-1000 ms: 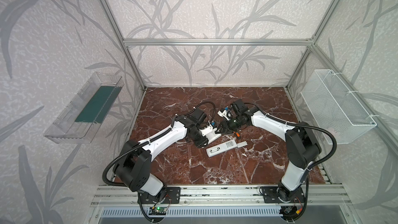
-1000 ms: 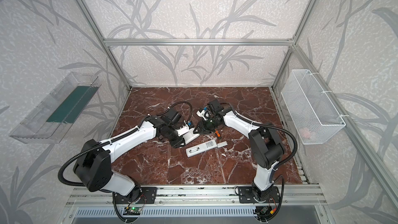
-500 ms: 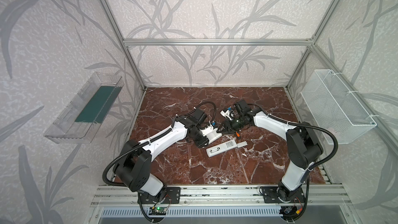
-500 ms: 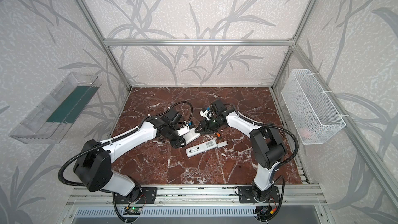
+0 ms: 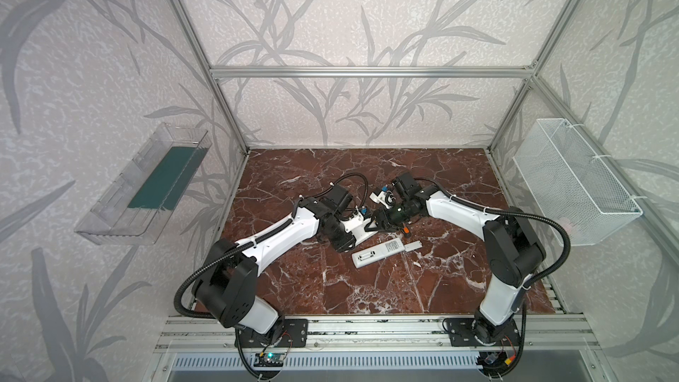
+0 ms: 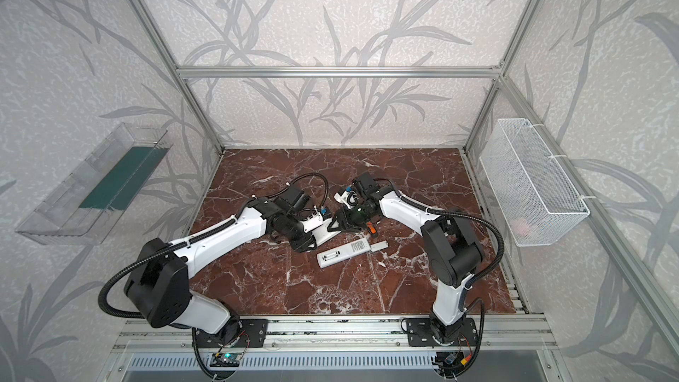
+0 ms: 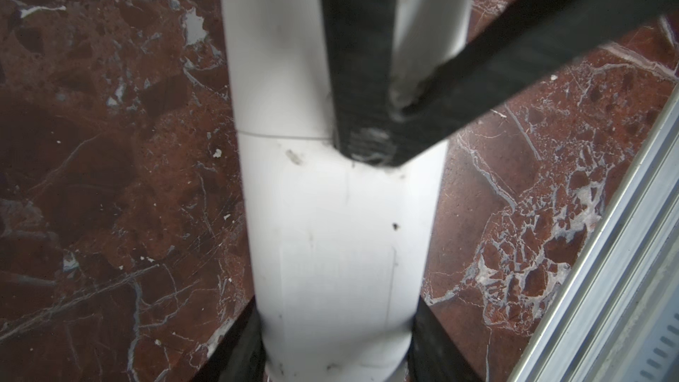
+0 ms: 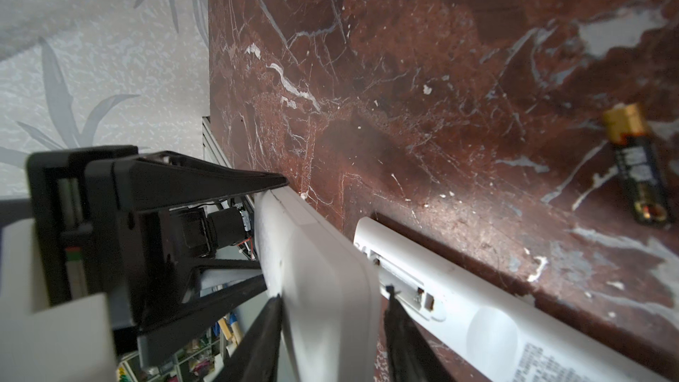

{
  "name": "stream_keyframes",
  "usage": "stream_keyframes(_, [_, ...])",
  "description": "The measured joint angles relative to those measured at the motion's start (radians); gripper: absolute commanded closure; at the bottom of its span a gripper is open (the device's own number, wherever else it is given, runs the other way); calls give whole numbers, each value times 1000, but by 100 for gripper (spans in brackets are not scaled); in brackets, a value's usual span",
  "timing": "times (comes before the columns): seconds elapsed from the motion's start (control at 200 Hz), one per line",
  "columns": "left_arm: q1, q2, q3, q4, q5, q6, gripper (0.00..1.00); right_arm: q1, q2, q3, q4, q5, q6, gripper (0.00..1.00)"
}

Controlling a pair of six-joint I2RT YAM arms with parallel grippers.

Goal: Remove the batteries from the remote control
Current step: 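Grip the far end of the white block with the right gripper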

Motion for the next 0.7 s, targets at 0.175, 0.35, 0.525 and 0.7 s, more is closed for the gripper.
stream_keyframes(0.175, [0, 0, -3, 7, -5, 0, 67, -11, 0, -1, 4, -12, 5, 68])
stream_keyframes(0.35, [0, 0, -3, 13, -6, 0, 67, -28, -2, -12, 14, -18, 8, 57])
stream_keyframes(0.525, [0, 0, -3, 8, -6, 1, 67, -39, -2, -14, 19, -3, 8, 52])
stream_keyframes(0.7, [0, 0, -4, 1, -10, 2, 67, -39, -3, -14, 17, 6, -5, 69])
